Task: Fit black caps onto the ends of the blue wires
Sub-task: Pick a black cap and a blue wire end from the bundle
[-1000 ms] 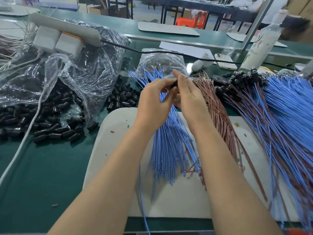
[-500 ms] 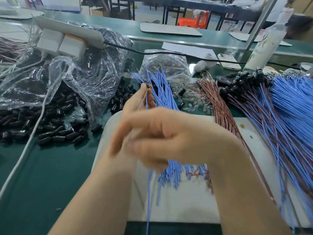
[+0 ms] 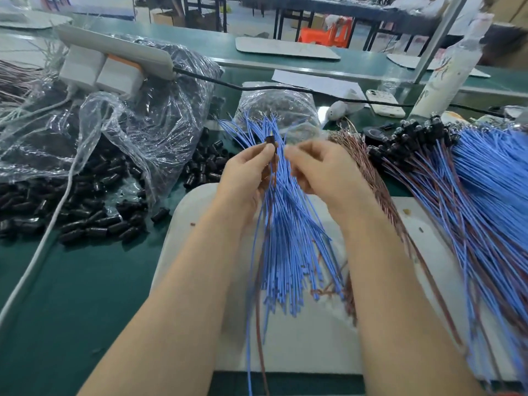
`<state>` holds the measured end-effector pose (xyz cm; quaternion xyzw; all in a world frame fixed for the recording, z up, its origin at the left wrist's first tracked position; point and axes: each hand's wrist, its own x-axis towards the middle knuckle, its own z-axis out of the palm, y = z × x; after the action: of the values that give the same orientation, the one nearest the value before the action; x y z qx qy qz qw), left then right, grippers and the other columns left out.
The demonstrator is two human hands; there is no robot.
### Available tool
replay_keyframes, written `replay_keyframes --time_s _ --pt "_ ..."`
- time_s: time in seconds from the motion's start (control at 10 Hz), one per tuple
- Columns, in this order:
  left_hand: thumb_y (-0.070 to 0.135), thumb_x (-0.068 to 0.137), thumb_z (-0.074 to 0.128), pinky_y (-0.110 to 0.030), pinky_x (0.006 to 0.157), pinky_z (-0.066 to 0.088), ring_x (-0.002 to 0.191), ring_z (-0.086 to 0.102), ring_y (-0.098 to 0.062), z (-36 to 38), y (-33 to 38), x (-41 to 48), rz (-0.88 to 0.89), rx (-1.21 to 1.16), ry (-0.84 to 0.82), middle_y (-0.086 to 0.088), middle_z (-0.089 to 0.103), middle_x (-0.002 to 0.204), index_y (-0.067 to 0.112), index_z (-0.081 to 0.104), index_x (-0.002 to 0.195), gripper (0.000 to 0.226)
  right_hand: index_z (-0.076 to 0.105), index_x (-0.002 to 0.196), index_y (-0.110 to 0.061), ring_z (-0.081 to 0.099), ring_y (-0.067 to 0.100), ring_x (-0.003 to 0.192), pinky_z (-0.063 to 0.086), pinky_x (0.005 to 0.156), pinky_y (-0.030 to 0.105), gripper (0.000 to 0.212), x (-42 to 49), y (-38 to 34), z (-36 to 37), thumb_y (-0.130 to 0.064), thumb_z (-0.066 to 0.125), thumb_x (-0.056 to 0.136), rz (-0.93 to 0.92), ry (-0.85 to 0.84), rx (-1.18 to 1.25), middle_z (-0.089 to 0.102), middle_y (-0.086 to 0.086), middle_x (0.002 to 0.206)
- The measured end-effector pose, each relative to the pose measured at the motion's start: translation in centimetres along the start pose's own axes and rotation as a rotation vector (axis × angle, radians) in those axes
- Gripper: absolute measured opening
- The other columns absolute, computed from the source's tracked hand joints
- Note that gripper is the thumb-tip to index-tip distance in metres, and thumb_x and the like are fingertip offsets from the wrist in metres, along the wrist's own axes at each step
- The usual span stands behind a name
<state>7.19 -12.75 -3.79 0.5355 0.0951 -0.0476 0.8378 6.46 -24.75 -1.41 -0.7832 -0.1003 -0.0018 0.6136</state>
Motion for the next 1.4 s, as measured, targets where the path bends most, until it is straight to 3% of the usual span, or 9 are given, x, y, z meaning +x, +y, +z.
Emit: replay_keyframes --time_s 0.2,0.4,0.5,0.6,0.8,0.9,1.1,1.2,1.4 --pt "0.018 0.099 0.046 -0.013 0.058 0.04 0.045 0.052 0.009 0.1 -0.2 -0.4 0.097 0.137 -0.043 0.022 0.055 0.044 0.026 0.052 0.078 0.022 0.066 0.085 -0.012 0.053 -0.005 0.045 0.041 0.048 0.01 0.011 0.9 2.0 0.8 -0.022 0.066 0.088 0.096 0.086 -0.169 0.069 0.0 0.076" --pt "0.012 0.099 0.043 -0.004 0.049 0.039 0.043 0.052 0.012 0.3 0.0 -1.2 0.15 0.173 -0.067 0.022 0.054 0.041 0.024 0.05 0.076 0.026 0.065 0.068 -0.023 0.056 0.004 0.055 0.048 0.066 0.026 0.018 0.9 2.4 0.8 -0.027 0.07 0.085 0.09 0.11 -0.192 0.069 -0.003 0.068" --pt "0.01 0.098 0.043 -0.003 0.049 0.039 0.043 0.052 0.013 0.3 0.0 -1.2 0.15 0.181 -0.069 0.023 0.053 0.04 0.024 0.049 0.076 0.027 0.065 0.069 -0.022 0.058 0.002 0.054 0.052 0.067 0.024 0.017 0.9 2.3 0.8 -0.024 0.069 0.086 0.092 0.096 -0.179 0.068 -0.004 0.066" --pt "0.009 0.098 0.044 -0.002 0.049 0.039 0.043 0.052 0.013 0.5 0.1 -1.3 0.169 0.154 -0.058 0.022 0.053 0.04 0.023 0.049 0.075 0.027 0.066 0.075 -0.011 0.057 0.001 0.05 0.049 0.055 0.014 0.014 0.8 2.3 0.8 -0.015 0.067 0.088 0.118 0.074 -0.055 0.066 0.002 0.066" --pt "0.008 0.098 0.045 -0.002 0.047 0.039 0.042 0.052 0.012 0.5 0.2 -1.5 0.194 0.157 -0.045 0.021 0.054 0.04 0.021 0.051 0.075 0.027 0.065 0.076 -0.008 0.059 0.005 0.052 0.052 0.057 0.014 0.017 0.8 2.4 1.0 -0.003 0.059 0.091 0.145 0.04 0.046 0.064 0.007 0.068" --pt "0.008 0.097 0.045 -0.002 0.048 0.04 0.043 0.052 0.013 0.6 0.1 -1.4 0.217 0.152 -0.012 0.022 0.055 0.04 0.015 0.053 0.086 0.015 0.065 0.074 -0.011 0.06 0.006 0.055 0.053 0.059 0.016 0.02 0.8 2.5 1.2 -0.003 0.059 0.091 0.138 0.035 0.037 0.065 0.006 0.067" --pt "0.006 0.097 0.047 -0.002 0.048 0.04 0.042 0.052 0.012 0.5 -0.2 -1.1 0.253 0.178 0.06 0.018 0.056 0.043 -0.013 0.053 0.118 0.029 0.066 0.086 0.001 0.057 0.003 0.049 0.05 0.054 0.013 0.011 0.5 2.4 1.4 -0.002 0.057 0.093 0.138 -0.009 0.025 0.063 0.007 0.067" --pt "0.006 0.096 0.049 -0.003 0.048 0.041 0.043 0.052 0.011 0.4 -0.4 -0.7 0.253 0.162 0.108 0.01 0.056 0.062 -0.012 0.055 0.118 0.029 0.065 0.09 0.002 0.056 0.007 0.053 0.051 0.056 0.014 0.011 0.5 2.4 1.7 -0.002 0.056 0.093 0.132 -0.036 -0.003 0.062 0.007 0.067" --pt "0.008 0.095 0.053 -0.004 0.055 0.045 0.052 0.056 0.01 0.0 -0.7 0.1 0.31 0.2 0.159 0.012 0.059 0.066 -0.004 0.061 0.108 0.02 0.069 0.078 -0.008 0.056 0.0 0.048 0.048 0.051 0.014 0.017 0.4 2.3 0.9 -0.012 0.059 0.092 0.104 -0.014 -0.086 0.067 0.001 0.065"
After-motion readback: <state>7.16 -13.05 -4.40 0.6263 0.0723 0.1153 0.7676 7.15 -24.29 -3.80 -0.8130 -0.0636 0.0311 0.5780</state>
